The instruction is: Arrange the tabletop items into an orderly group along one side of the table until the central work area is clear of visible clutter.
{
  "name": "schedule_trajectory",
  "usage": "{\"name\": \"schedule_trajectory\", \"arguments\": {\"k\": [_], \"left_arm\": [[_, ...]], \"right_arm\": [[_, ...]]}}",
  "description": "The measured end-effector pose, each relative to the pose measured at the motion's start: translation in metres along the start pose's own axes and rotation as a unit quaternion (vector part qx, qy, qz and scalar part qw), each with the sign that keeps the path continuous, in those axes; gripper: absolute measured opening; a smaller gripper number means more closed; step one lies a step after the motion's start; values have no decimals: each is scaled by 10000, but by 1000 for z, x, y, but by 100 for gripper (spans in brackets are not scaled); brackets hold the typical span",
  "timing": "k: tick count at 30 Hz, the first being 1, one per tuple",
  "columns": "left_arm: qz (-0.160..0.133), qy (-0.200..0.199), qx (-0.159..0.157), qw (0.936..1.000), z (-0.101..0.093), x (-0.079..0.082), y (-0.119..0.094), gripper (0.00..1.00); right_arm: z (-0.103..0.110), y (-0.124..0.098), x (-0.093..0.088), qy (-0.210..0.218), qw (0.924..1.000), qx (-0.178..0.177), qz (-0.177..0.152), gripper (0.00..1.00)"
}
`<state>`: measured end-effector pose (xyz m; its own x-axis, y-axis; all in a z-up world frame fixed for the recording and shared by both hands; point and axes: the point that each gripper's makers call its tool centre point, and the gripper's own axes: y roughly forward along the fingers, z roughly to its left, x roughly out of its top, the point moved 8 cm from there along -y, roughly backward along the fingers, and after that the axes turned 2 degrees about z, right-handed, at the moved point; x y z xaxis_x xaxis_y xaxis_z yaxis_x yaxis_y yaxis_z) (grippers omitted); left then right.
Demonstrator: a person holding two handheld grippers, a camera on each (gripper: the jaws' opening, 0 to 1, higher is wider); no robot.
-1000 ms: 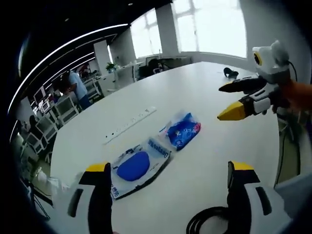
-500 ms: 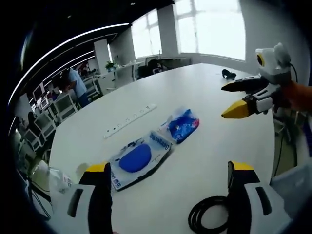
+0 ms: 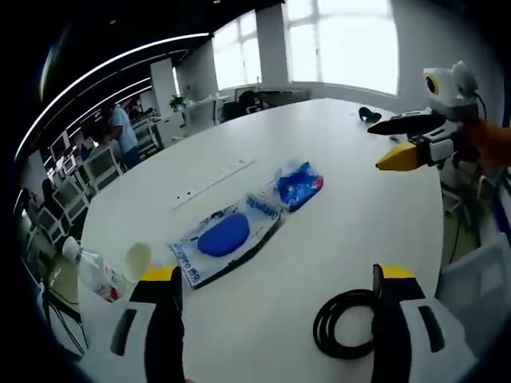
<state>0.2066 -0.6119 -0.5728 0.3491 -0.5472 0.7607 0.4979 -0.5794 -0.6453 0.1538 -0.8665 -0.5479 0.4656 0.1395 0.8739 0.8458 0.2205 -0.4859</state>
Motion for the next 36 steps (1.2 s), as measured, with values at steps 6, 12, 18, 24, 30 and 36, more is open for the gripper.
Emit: {"name": "schedule_trajectory", "arguments": {"k": [6, 12, 18, 24, 30, 36], "left_arm": [[-55, -107, -111, 9999, -6, -16, -3, 97], [-74, -103, -183, 9998, -14, -30, -3, 95], [-131, -141, -170, 9997, -15, -39, -2, 93], [-41, -211, -243, 9995, -18, -52, -2, 87], [16, -127, -308, 9994, -22, -61, 4, 80], [66, 18, -376, 9993, -27, -68, 8, 72]], "right_arm": [[14, -5, -4, -78, 10000, -13, -43, 77], [26, -8, -8, -376, 9993, 39, 65, 72], [39, -8, -15, -583, 9979, 150, 234, 70], [55, -7, -17, -898, 9948, 327, 364, 63], [65, -3, -23, -1005, 9932, 387, 441, 61], [79, 4, -31, -1103, 9899, 622, 642, 57]]}}
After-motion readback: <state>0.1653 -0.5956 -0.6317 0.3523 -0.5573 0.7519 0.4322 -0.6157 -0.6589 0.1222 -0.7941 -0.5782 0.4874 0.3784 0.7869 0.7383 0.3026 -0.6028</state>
